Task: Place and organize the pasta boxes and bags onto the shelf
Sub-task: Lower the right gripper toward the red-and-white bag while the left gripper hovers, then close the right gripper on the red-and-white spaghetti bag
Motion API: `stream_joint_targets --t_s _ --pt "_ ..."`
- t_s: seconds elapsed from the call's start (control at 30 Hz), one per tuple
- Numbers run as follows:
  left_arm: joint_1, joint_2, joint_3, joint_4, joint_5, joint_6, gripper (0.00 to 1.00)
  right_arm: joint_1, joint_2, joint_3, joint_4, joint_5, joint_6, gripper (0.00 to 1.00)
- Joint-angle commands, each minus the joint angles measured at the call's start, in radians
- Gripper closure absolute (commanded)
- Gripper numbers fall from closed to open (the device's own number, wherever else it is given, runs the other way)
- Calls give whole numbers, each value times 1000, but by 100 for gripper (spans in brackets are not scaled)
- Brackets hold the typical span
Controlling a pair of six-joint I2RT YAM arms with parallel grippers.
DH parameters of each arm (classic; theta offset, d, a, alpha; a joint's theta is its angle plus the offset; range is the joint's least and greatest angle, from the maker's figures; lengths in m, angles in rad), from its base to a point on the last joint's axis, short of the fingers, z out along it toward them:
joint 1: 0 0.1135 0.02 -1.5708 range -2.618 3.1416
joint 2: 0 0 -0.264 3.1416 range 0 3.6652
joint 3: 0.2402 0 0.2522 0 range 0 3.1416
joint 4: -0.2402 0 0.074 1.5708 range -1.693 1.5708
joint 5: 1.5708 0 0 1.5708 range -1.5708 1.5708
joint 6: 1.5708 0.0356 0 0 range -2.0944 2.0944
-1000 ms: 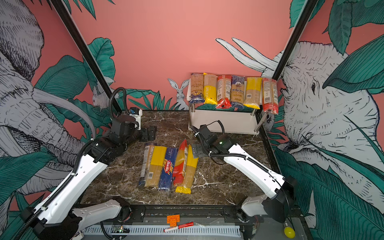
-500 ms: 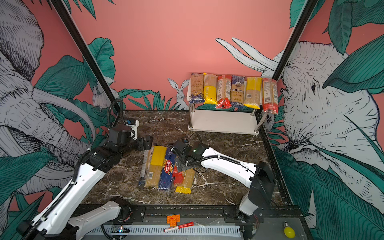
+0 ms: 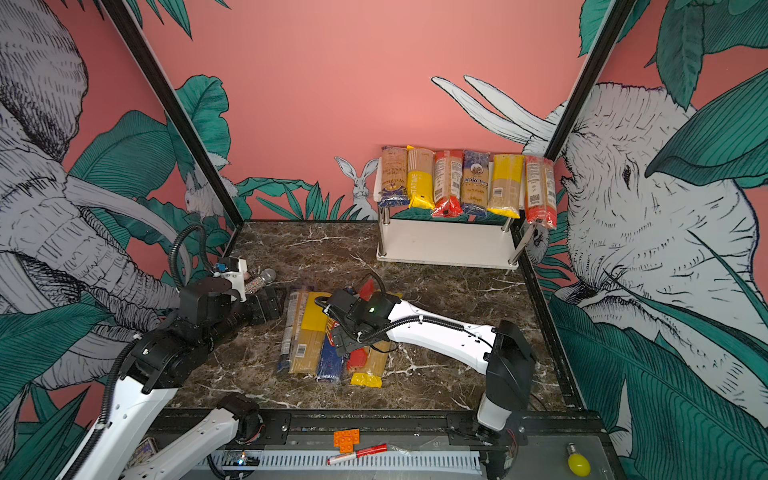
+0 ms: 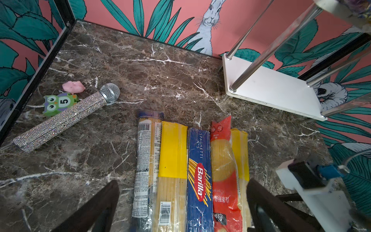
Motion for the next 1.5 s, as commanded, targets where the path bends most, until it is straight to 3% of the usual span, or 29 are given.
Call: stream_joint_targets --t_s 0.0,0.2,0.37,0.53,0.8,1.17,1.33,1.47 --pt "3 -5 40 -59 2 -40 1 34 0 -10 -28 25 16 1" --pt "2 -38 65 -135 3 -28 1 63 -30 -146 83 6 98 1" --pt "2 -34 100 -169 -41 32 1 64 33 -107 69 10 97 1" --pt "2 67 174 -193 -16 90 1 64 105 -70 62 -19 83 1" --pt "2 57 123 -151 -13 96 1 63 147 -87 78 -29 88 1" --pt "2 75 122 -109 -44 80 1 3 245 -64 70 -8 -11 2" --pt "2 132 160 -75 -57 97 1 -86 212 -122 138 -59 -59 15" --pt "3 181 191 -50 -56 107 1 -123 173 -120 112 -34 -96 41"
